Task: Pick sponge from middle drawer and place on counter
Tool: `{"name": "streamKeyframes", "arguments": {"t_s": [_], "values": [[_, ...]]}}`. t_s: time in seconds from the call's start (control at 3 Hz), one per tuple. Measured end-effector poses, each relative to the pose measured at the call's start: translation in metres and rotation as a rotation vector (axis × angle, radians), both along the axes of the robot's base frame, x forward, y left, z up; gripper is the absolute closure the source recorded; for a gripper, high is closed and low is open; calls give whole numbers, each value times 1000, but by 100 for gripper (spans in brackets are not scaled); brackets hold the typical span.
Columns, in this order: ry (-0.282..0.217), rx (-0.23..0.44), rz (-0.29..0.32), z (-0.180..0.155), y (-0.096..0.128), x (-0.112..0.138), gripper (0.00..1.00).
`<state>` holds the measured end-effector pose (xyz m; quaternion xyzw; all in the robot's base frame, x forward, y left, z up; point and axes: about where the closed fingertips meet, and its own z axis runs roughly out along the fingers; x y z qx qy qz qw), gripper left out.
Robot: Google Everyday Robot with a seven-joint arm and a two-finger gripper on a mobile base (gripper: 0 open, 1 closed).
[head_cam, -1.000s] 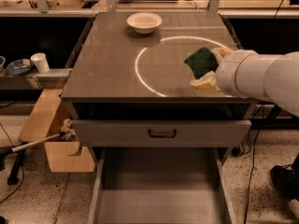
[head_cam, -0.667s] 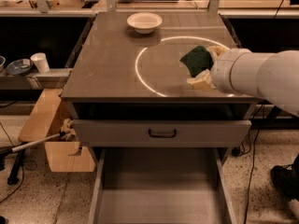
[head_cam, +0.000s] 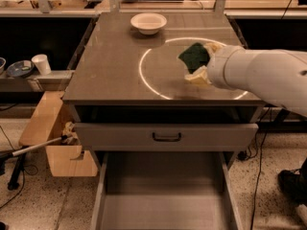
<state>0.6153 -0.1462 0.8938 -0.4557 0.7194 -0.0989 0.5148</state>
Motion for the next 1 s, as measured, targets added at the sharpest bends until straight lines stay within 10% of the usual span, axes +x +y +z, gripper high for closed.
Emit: {"name": "streamKeyframes", "arguments": {"t_s": [1.0], "values": [[-6, -4, -34, -12, -4, 36, 100]]}}
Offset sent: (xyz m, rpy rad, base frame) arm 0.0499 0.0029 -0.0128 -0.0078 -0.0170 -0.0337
